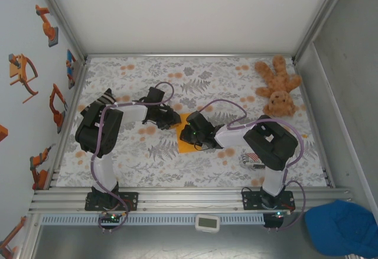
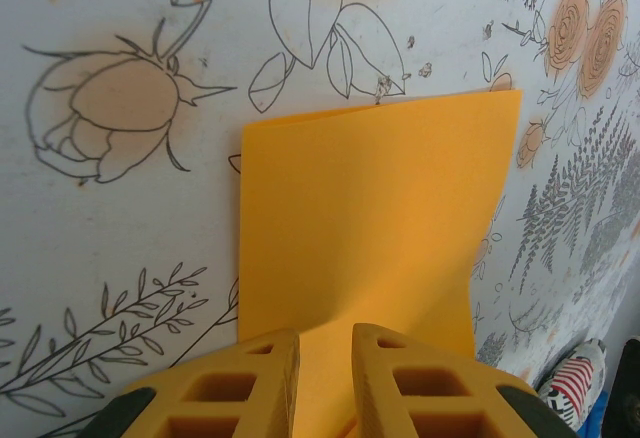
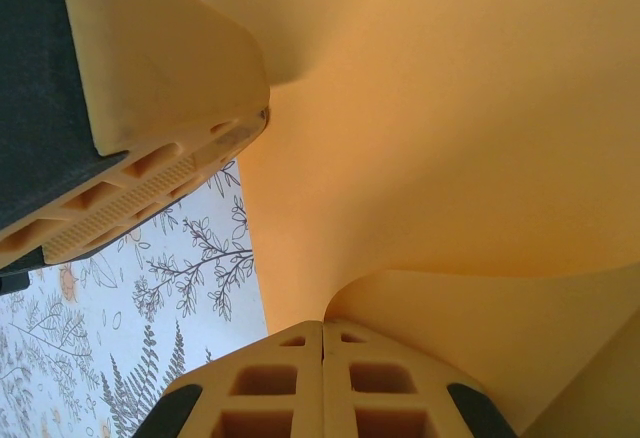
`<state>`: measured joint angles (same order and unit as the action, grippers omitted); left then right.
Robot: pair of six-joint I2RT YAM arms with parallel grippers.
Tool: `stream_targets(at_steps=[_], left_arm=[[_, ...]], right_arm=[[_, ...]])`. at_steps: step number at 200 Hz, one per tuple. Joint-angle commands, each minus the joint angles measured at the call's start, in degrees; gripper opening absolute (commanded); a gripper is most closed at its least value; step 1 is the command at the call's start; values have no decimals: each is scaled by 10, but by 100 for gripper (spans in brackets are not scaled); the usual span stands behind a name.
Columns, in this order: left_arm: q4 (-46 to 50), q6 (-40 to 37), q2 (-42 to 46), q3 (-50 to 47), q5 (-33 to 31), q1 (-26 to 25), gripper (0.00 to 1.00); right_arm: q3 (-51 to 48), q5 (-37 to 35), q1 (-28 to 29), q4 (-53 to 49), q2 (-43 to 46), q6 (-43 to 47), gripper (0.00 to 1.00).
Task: Fold a paper plane with a square sheet of paper (pick it up from the middle)
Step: Fold the triangle a second time at the center of the table.
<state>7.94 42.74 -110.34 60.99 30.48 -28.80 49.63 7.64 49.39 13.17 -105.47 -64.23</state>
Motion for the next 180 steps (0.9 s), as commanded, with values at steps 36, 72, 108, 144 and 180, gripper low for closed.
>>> stream_targets(at_steps=[36,72,108,144,180], left_arm=[[50,-13,-20,-19,-27,-1,22],[51,-12,-21,-20,-27,-1,22],[50,-13,-22,-21,-29,-1,21],[50,-12,-22,-21,-31,0,21],[50,-12,-22,-21,-30,1,21]], right_arm=[[8,-29,2,-12,-2,3,0],[7,-31,3,-9,-3,1,0],[0,-29,2,7,2,1,0],[-4,-27,2,15,3,1,0],[-1,-28,2,2,1,1,0]])
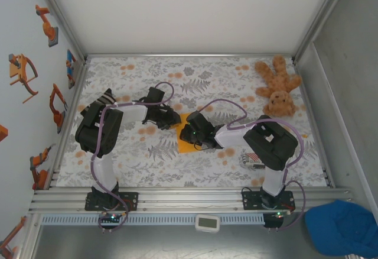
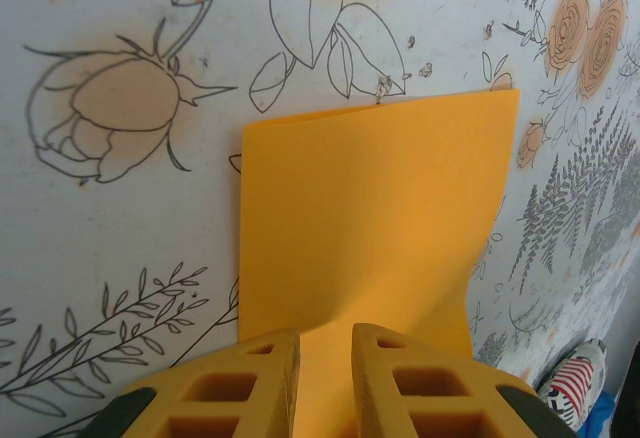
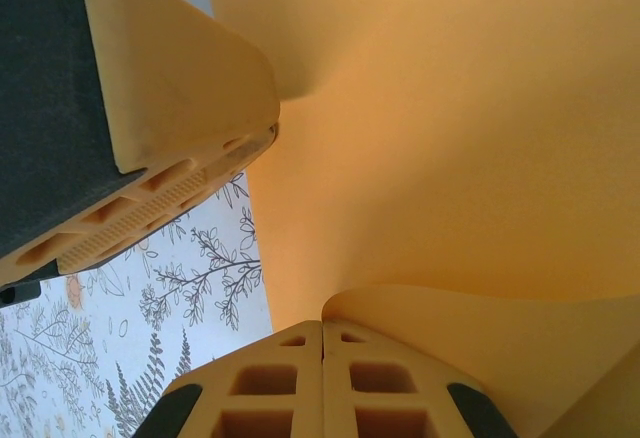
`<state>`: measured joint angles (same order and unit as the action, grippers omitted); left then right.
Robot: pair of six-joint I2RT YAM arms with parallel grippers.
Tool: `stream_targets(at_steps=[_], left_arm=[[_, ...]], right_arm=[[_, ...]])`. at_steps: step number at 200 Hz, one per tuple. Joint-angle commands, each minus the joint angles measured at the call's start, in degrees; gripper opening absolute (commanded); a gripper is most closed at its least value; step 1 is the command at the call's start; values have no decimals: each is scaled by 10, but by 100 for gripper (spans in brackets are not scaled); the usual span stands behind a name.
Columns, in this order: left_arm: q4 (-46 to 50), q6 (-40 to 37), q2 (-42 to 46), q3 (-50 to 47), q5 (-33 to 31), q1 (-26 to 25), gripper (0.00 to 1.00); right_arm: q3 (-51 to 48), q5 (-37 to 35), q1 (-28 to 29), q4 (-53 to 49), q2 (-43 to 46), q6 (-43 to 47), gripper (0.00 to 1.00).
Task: Fold a paper plane with a square sheet of paper (pick it up from the middle)
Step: Fold the triangle a second time at the center of the table.
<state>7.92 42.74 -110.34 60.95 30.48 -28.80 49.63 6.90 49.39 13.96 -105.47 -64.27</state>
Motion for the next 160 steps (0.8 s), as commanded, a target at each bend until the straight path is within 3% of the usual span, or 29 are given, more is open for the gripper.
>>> stream_targets(at_steps=[1,160], left_arm=[[50,-12,-22,-20,-30,1,21],[52,-14,-22,-21,-29,2,21]], right_arm=[[-1,-21,3,-6,1,1,0],[10,2,2,-25,-9,11,0]])
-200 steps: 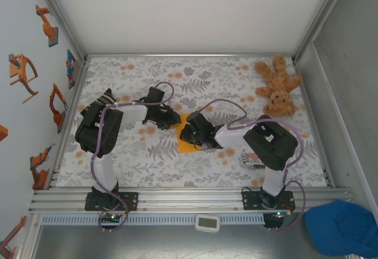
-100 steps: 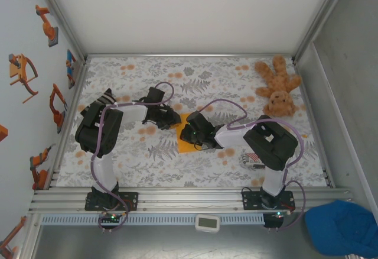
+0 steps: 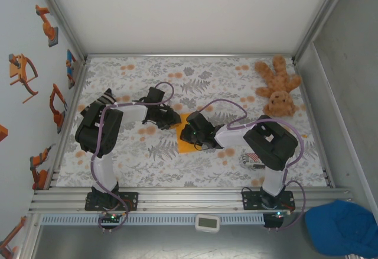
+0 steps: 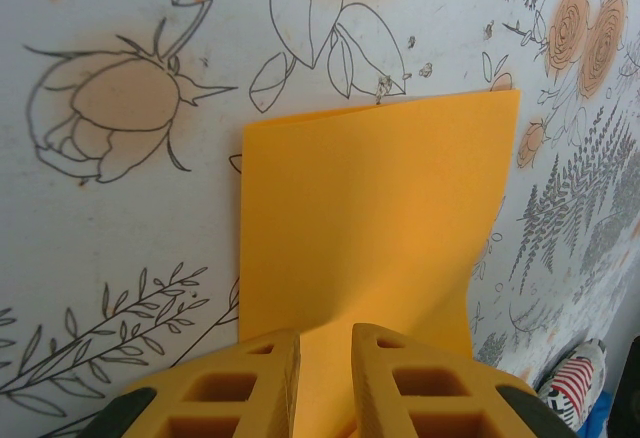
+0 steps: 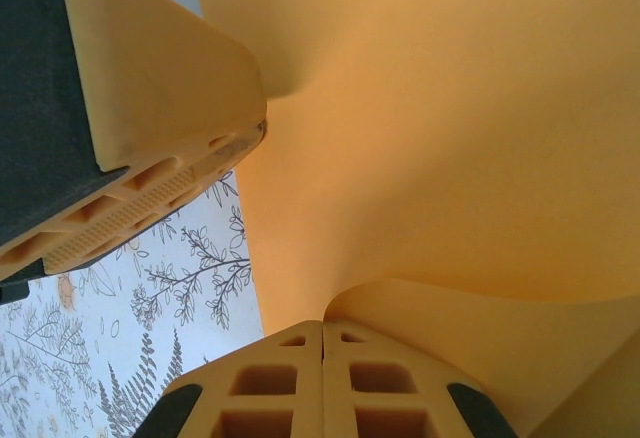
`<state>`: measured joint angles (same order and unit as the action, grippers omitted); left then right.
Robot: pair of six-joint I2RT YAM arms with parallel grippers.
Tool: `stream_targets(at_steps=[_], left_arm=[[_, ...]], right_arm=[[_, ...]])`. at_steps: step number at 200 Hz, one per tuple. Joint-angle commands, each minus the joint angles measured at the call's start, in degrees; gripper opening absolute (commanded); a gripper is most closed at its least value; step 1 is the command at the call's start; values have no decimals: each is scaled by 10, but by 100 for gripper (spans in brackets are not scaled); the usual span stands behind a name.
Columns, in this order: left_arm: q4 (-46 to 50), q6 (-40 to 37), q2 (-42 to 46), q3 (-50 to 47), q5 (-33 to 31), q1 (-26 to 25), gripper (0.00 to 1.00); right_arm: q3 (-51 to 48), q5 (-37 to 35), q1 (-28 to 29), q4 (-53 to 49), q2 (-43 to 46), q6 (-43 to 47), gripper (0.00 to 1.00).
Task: Fold a paper plane with a square sheet of paper (pick it up from the middle)
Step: Fold the triangle a second time at the center of the table.
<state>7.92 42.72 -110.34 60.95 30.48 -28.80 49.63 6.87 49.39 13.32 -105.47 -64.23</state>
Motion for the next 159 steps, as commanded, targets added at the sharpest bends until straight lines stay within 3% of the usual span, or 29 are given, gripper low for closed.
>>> stream_targets(at_steps=[1,159], left_arm=[[52,-14,-22,-21,-29,2,21],[56,-15,-19,-14,-27,4,21]], right_arm=[[10,2,3,-19,-9,10,0],[24,-4,2,-62,-28,10,0]])
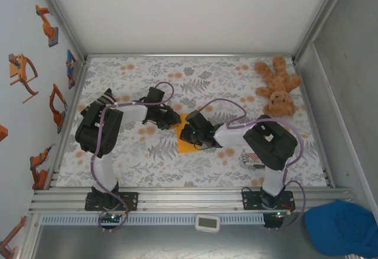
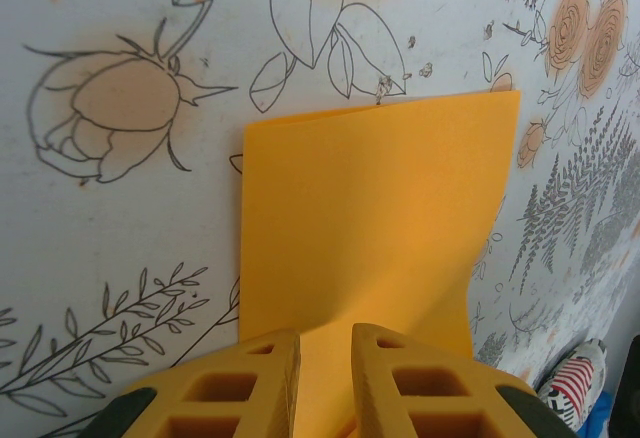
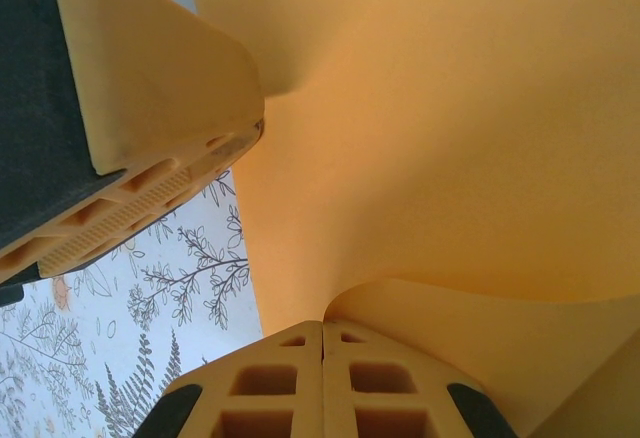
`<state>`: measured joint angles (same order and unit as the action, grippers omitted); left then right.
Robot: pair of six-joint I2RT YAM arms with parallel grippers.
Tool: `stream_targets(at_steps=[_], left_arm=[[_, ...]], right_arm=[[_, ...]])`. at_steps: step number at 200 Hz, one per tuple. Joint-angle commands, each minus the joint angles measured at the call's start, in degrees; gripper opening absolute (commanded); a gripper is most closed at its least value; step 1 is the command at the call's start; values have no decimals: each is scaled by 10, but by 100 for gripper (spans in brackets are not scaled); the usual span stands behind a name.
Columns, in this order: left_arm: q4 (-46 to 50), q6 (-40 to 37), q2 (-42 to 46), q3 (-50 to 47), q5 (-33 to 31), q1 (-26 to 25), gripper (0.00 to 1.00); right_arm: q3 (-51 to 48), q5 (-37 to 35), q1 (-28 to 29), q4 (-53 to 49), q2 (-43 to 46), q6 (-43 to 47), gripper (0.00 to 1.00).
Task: Fold a paper plane with a square sheet of paper (pick it up from the middle)
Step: Fold the triangle a second time at the center of the table.
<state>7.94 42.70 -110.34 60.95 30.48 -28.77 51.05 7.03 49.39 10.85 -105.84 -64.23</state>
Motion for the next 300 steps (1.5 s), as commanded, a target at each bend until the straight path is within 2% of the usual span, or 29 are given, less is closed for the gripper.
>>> stream_targets(at_steps=[1,23,49,85,118,163,195,231,242,286,300], left_arm=[[56,-15,-19,-14,-28,4,21],[64,-14,-13,1,-20,4,21],[82,-12,12,29,-21,12,23],[103,-9,75,45,-53,49,28],[100,1,140,4,-77,81,30],[57,39,227,-92,-72,83,31],[32,59,261,-139,-43,76,31],[21,71,282,-158,-39,60,30],[13,77,281,-162,-33,53,29],[-12,91,255,-161,-30,11,25],[-25,95,243,-159,-27,2,22]], right_arm=[[10,-5,2,-38,-25,10,0],[8,-6,3,-43,-24,9,0],[4,-4,0,-43,-20,7,7],[0,-3,-3,-43,-11,6,15],[-1,1,-4,-37,3,8,23],[-12,18,-10,6,4,-5,35],[-24,19,-13,23,8,-8,35],[-37,23,-15,42,6,-13,26],[-40,24,-15,45,4,-13,22],[-44,22,-16,44,5,-13,21],[-44,20,-16,40,5,-13,17]])
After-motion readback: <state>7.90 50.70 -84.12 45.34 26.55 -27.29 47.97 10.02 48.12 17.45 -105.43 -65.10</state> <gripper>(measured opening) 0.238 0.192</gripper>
